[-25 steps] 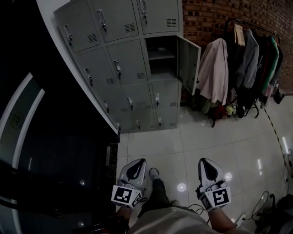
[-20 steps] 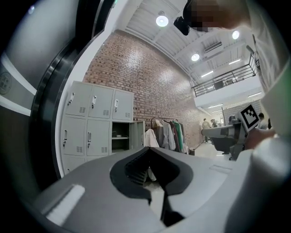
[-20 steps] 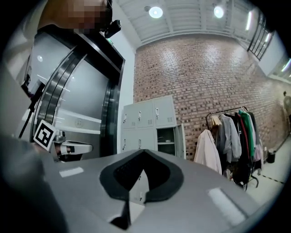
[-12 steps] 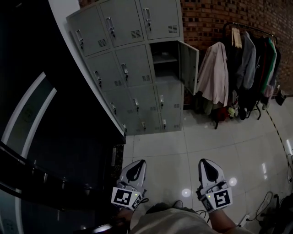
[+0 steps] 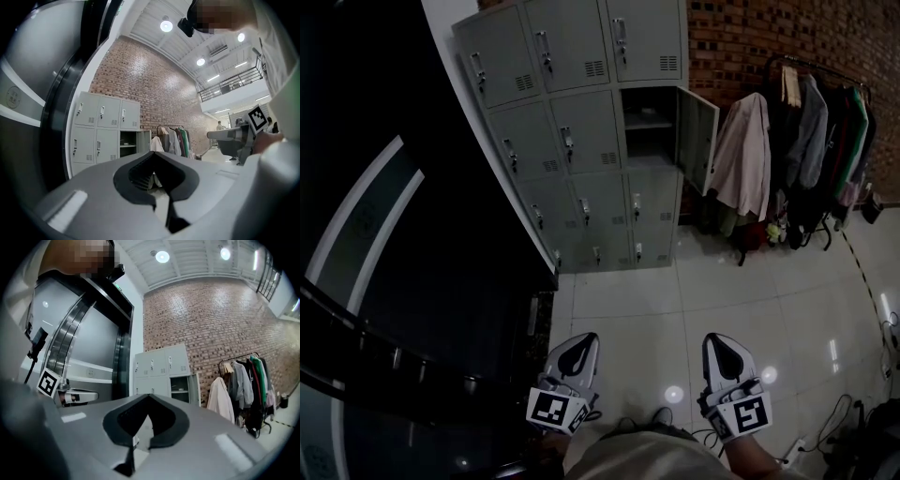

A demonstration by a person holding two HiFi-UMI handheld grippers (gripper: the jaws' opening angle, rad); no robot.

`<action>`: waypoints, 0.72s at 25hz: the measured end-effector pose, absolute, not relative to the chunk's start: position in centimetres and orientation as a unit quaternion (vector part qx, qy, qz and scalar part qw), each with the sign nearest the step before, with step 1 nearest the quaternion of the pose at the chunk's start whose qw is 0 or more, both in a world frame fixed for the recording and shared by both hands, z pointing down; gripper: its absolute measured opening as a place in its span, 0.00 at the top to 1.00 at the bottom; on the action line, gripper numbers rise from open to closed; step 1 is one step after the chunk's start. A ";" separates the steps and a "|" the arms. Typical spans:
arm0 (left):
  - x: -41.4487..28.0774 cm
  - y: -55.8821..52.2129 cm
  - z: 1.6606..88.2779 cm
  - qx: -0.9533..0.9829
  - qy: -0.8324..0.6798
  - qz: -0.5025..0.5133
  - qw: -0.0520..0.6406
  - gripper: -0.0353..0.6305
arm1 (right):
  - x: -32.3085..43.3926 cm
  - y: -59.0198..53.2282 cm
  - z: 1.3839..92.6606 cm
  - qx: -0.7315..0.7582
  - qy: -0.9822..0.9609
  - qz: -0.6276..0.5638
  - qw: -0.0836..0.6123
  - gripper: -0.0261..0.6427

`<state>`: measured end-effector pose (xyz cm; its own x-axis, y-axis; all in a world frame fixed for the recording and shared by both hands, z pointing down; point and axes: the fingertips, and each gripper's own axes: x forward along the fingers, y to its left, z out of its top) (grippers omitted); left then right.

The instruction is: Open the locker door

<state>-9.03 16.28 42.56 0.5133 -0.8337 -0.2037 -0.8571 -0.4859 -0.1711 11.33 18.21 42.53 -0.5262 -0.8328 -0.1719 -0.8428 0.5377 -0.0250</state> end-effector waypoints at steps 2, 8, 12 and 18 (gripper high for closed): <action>-9.6 16.5 42.4 -0.861 0.491 0.049 0.124 0.91 | 10.8 18.6 42.3 -0.479 0.873 0.026 0.082 0.96; -10.2 17.4 41.7 -0.868 0.478 0.055 0.122 0.91 | 9.9 19.4 40.5 -0.480 0.868 0.036 0.125 0.96; -10.1 17.3 41.3 -0.869 0.476 0.056 0.122 0.91 | 9.9 19.2 38.7 -0.474 0.862 0.054 0.169 0.96; -11.3 15.6 42.8 -0.871 0.475 0.048 0.115 0.91 | 8.0 17.8 42.2 -0.468 0.879 0.014 0.089 0.96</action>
